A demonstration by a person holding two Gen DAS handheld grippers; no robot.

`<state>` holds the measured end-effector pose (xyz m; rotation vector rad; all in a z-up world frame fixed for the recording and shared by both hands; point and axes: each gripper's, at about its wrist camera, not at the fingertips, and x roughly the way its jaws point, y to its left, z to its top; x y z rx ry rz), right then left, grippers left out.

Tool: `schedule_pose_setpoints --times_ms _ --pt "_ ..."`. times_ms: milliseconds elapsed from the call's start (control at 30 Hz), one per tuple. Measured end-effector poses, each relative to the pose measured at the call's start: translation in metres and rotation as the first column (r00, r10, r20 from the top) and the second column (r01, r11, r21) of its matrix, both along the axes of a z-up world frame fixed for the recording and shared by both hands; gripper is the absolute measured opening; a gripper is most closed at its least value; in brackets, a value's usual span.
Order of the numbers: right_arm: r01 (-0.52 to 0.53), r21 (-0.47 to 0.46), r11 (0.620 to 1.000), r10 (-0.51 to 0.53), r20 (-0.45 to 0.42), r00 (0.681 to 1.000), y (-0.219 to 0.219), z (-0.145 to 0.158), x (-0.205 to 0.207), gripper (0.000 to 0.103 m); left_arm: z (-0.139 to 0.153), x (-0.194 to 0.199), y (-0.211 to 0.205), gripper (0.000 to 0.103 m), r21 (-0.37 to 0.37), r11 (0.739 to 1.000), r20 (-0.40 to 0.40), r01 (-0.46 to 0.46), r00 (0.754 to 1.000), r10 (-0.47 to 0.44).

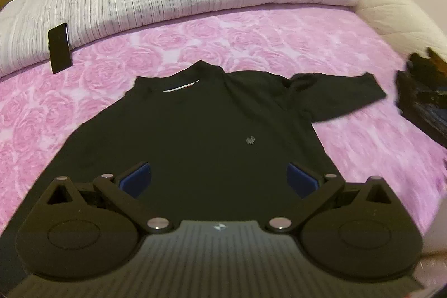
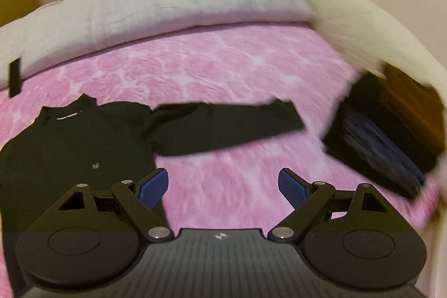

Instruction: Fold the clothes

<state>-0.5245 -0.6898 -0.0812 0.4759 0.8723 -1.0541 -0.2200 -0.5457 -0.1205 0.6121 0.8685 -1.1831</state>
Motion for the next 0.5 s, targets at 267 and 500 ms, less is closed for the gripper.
schedule_pose_setpoints --times_ms 267,500 --pt "-0.356 -0.014 0.934 0.353 -0.097 0.931 -0.153 -0.091 0.000 0.082 -0.083 -0.065 -0.136 0.102 0.085 0.983 0.108 0.161 0.980 -0.169" --pt "-0.289 0.035 0.957 0.290 -0.199 0.936 -0.244 -0.178 -0.037 0.051 -0.134 -0.069 -0.237 0.102 0.086 0.950 0.182 0.302 0.932 -0.313"
